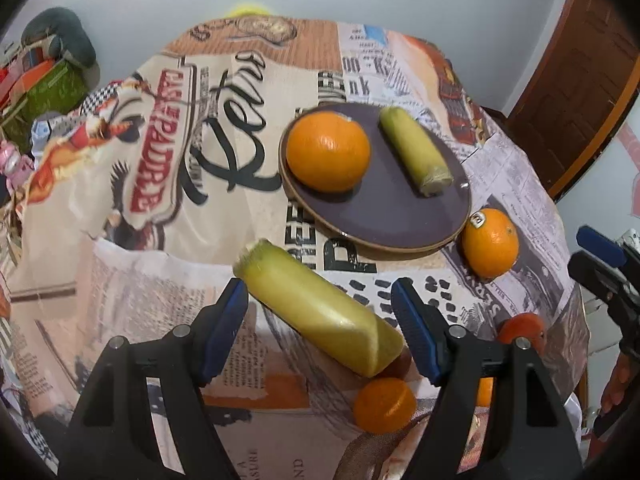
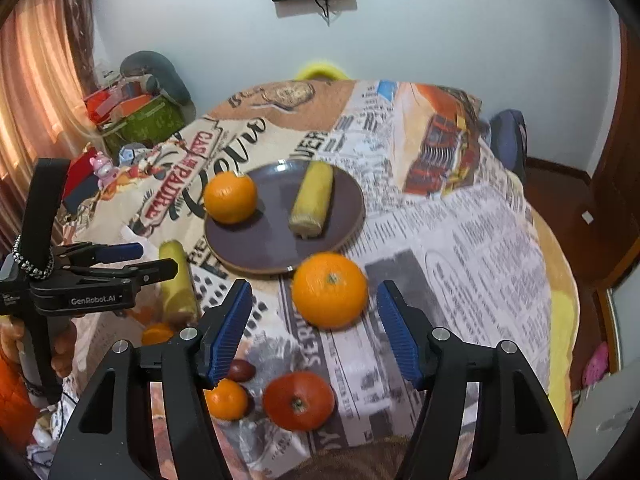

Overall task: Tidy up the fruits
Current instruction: 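Grasp the second corn cob with the left gripper while the right gripper grasps another orange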

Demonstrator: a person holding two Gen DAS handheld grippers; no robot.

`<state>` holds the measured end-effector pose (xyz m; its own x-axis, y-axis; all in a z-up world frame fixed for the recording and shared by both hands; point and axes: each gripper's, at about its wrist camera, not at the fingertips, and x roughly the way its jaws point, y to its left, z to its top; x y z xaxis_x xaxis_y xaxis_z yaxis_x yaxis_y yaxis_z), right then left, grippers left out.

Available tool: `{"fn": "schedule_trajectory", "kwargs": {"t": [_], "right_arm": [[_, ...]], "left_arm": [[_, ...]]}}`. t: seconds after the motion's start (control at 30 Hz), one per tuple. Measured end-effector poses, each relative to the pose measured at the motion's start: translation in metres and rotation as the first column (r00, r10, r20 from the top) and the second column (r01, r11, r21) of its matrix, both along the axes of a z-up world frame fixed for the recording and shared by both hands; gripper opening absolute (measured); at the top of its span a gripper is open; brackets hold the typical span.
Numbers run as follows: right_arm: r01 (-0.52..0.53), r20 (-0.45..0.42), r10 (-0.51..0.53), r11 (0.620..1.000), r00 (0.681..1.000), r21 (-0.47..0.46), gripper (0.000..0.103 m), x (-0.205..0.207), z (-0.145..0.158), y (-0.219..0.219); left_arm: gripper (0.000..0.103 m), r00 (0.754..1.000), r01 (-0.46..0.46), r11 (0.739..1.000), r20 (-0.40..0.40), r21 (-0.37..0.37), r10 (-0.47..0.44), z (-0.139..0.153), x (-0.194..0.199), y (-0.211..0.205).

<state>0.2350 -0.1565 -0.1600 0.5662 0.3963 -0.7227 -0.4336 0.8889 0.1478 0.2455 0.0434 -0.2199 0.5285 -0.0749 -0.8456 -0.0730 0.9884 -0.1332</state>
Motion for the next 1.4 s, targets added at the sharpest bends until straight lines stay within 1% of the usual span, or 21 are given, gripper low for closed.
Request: {"fn": "schedule_trajectory", "kwargs": {"t": [0.1, 0.2, 0.3, 0.4, 0.43, 0.53, 0.6, 0.73, 0.87, 0.97, 1.03, 1.13, 1.33, 1.4], "right_arm": [[-0.004, -0.038, 0.004, 1.0, 0.999, 0.019, 0.061, 0.004, -0.009, -0.002], [0.006, -0.039, -0.006, 1.0, 0.999, -0.007, 0.061, 0.006, -0.016, 0.0], [0.004, -0.045, -0.005, 1.0, 0.999, -0.007, 0.061, 0.009, -0.022, 0.001], [-0.001, -0.065, 0.001, 1.0, 0.998, -0.009, 0.065, 0.014, -0.03, 0.005], [-0.003, -0.069, 0.002, 1.0, 0.998, -0.012, 0.066, 0.016, -0.032, 0.007], [-0.007, -0.078, 0.006, 1.0, 0.997, -0.016, 0.067, 0.021, -0.038, 0.011], [-0.005, -0.084, 0.004, 1.0, 0.996, -0.013, 0.068, 0.026, -0.041, 0.012], [-0.013, -0.086, 0.011, 1.0, 0.996, -0.022, 0.069, 0.03, -0.045, 0.014], [-0.024, -0.088, 0.021, 0.999, 0.996, -0.029, 0.069, 0.034, -0.048, 0.014], [-0.027, -0.092, 0.024, 0.999, 0.995, -0.033, 0.069, 0.038, -0.05, 0.014], [-0.025, -0.101, 0.023, 1.0, 0.995, -0.017, 0.069, 0.04, -0.052, 0.014], [-0.024, -0.123, 0.026, 0.999, 0.992, 0.023, 0.069, 0.043, -0.054, 0.013], [-0.034, -0.133, 0.033, 0.999, 0.991, -0.001, 0.07, 0.048, -0.06, 0.018], [-0.036, -0.138, 0.035, 0.999, 0.99, -0.004, 0.07, 0.049, -0.062, 0.019]], "left_arm": [[0.074, 0.999, -0.03, 0.999, -0.025, -0.012, 0.029, -0.012, 0.006, 0.001], [0.073, 0.997, -0.064, 0.998, -0.048, -0.019, 0.063, -0.023, 0.008, 0.004], [0.072, 0.997, -0.076, 0.996, -0.028, -0.043, 0.075, -0.026, 0.004, 0.006], [0.07, 0.997, -0.076, 0.994, -0.03, -0.084, 0.074, -0.03, 0.005, 0.009], [0.069, 0.997, -0.077, 0.993, -0.03, -0.084, 0.075, -0.03, 0.006, 0.01], [0.066, 0.999, -0.05, 0.997, -0.014, -0.054, 0.049, -0.029, 0.01, 0.007], [0.061, 0.999, -0.04, 0.998, -0.003, -0.049, 0.04, -0.028, 0.012, 0.008], [0.049, 1.0, -0.002, 0.999, 0.021, -0.048, 0.003, -0.025, 0.013, 0.012], [0.045, 0.999, 0.046, 0.999, 0.029, -0.017, -0.046, -0.023, 0.011, 0.014], [0.042, 0.998, 0.051, 0.999, 0.024, 0.005, -0.051, -0.019, 0.009, 0.015], [0.042, 0.999, 0.05, 0.999, 0.02, 0.009, -0.05, -0.017, 0.011, 0.015], [0.043, 0.999, 0.053, 0.999, 0.007, -0.007, -0.053, -0.021, 0.018, 0.016], [0.051, 0.999, 0.029, 1.0, -0.022, -0.01, -0.029, -0.032, 0.035, 0.019], [0.051, 0.999, 0.015, 0.999, -0.036, -0.029, -0.016, -0.037, 0.042, 0.022]]}}
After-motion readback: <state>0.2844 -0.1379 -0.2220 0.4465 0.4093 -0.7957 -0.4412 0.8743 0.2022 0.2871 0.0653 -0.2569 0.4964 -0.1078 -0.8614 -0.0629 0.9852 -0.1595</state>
